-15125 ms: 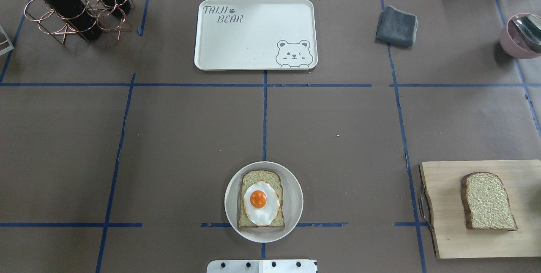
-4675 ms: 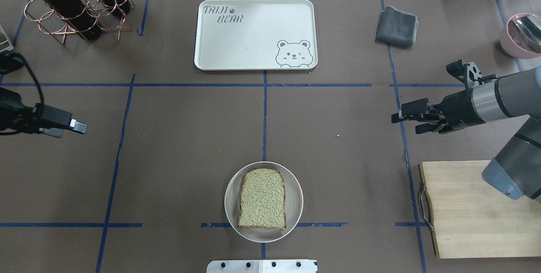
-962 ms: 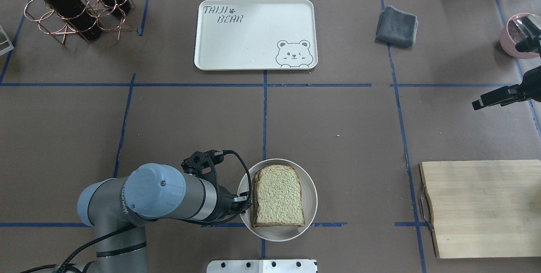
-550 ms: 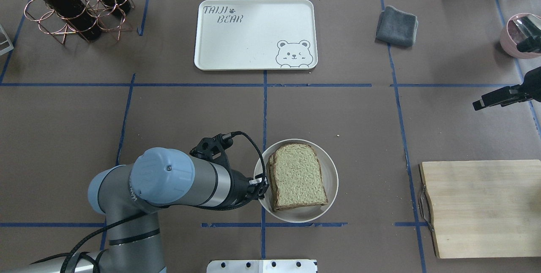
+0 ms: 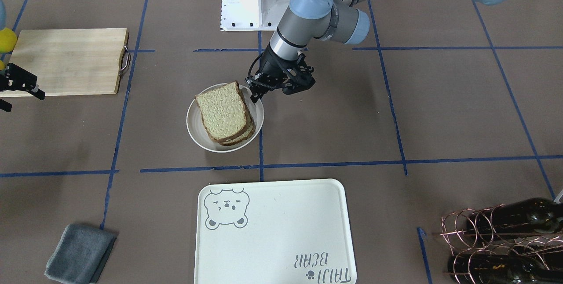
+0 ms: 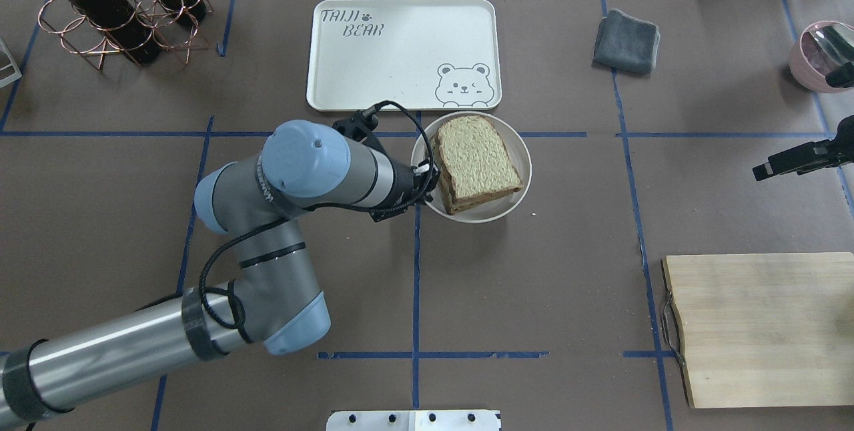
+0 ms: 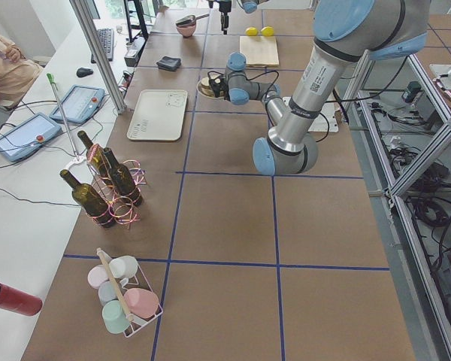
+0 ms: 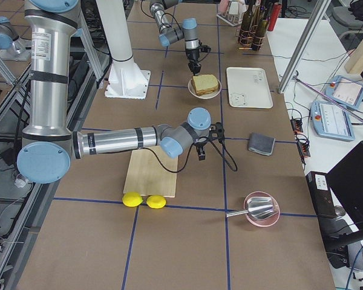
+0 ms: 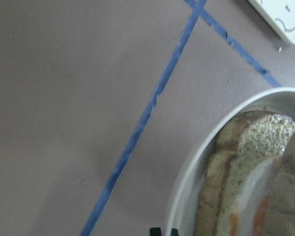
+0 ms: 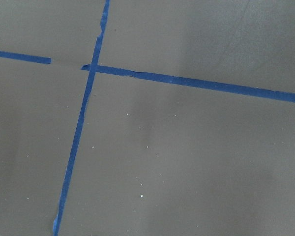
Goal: Make sandwich and place on tray
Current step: 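Lift and carry the plate with the left gripper onto the bear tray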
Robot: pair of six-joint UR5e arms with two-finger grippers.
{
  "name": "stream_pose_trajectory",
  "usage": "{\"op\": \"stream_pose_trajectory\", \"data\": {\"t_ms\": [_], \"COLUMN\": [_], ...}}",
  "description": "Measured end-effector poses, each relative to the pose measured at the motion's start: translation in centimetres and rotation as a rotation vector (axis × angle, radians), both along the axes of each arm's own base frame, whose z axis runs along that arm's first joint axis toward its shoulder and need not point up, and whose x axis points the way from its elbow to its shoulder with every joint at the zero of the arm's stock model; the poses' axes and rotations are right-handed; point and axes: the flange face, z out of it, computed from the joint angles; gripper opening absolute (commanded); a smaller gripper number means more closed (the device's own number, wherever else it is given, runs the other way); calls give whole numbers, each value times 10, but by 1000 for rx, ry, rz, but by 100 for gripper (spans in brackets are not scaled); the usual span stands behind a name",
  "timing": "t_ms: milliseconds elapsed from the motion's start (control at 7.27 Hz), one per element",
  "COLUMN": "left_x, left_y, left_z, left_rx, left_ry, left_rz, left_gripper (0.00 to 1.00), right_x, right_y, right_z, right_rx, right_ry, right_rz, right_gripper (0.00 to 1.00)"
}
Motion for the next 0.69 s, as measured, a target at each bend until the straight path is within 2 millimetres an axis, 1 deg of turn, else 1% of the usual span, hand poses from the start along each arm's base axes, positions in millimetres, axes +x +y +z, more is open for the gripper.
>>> {"op": "stream_pose_trajectory", "data": {"t_ms": [138, 275, 550, 688], "left_x": [2, 2, -1, -4], "left_y": [-44, -80, -138, -163], "left_z": [3, 10, 42, 58], "left_rx": [-61, -103, -141, -150], "left_ry": [-21, -41, -70, -82], "left_rz": [-65, -116, -184, -209], "left_gripper": [0, 0, 0, 0], "right_x": [2, 4, 5, 5], "right_y": [3, 4, 6, 6], "right_z": [-3, -6, -12, -13], "right_rx": [3, 6, 14, 16], "right_ry": [-2, -5, -10, -11], "right_rz": [3, 5, 8, 8], "right_gripper": [100, 100, 100, 100]}}
